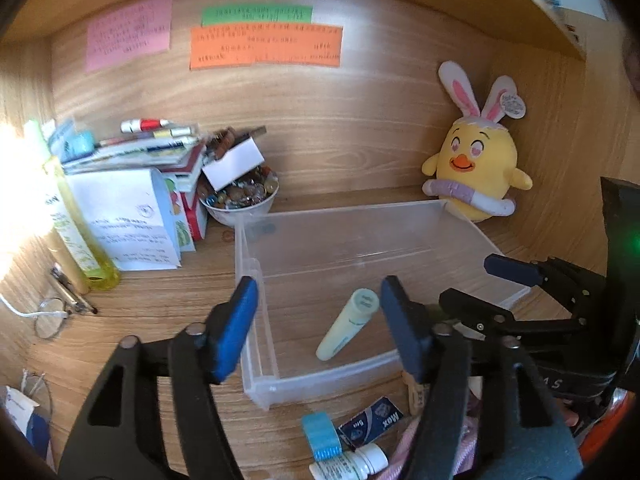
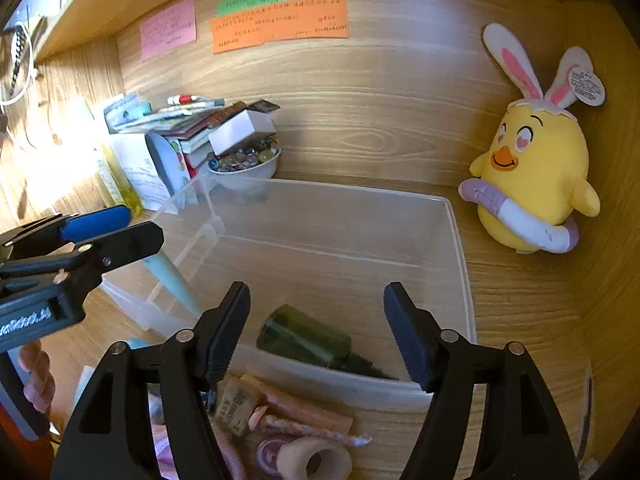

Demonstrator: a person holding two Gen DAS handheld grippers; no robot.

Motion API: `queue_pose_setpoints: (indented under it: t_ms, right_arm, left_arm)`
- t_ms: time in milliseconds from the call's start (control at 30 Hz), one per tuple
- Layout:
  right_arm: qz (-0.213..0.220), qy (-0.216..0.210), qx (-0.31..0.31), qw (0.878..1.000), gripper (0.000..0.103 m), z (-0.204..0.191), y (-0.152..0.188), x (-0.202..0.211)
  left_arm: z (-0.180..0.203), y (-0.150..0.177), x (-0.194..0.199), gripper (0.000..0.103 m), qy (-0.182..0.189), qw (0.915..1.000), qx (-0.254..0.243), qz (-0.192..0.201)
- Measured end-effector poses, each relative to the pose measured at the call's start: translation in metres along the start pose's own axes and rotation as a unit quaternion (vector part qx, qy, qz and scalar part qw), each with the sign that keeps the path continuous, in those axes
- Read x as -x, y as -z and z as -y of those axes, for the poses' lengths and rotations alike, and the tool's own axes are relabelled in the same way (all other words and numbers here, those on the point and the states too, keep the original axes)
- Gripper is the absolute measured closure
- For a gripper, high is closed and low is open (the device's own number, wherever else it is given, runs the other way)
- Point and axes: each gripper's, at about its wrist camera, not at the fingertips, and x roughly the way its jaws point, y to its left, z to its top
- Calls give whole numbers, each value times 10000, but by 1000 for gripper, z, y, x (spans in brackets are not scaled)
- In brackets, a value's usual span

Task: Organize objects
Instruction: 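Carry both items over the clear box and open both tools to drop them, then grasp the white tape roll with right tool while left tool grasps the light-blue tube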

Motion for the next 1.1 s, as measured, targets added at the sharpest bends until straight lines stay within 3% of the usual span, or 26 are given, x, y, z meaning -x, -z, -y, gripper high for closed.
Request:
queue_pose_setpoints:
  t_ms: [200, 300, 600, 800, 867, 1000, 1100]
  right_arm:
    - [142, 120, -14, 9998, 25, 3, 10, 25]
    - [195, 141, -53, 9997, 19, 6, 17, 37]
    - [130, 142, -132, 9997, 18, 16, 45, 58]
    - [-168, 18, -317, 9994, 18, 24, 66, 51]
    - [-267, 4, -372, 9990, 19, 26, 71, 47]
    - [-443, -58, -531, 9976, 20, 28, 80, 37]
    - [-547, -33, -621, 9966, 29, 30, 82, 31]
  left_arm:
    - [1, 11, 23, 20, 2, 10000, 2, 60]
    - [1, 19, 32, 20, -15, 10000, -9, -6]
    - [-5, 53, 35, 20, -160, 9988, 88, -447]
    - [-16, 78, 34, 20, -283, 9962, 94, -817]
    - [-21, 86, 35, 21, -345, 9949, 78, -941]
    - [-32, 103, 41, 35, -460, 9914, 140, -1218]
    - [-40, 113, 43, 40, -448, 9895, 268, -1351]
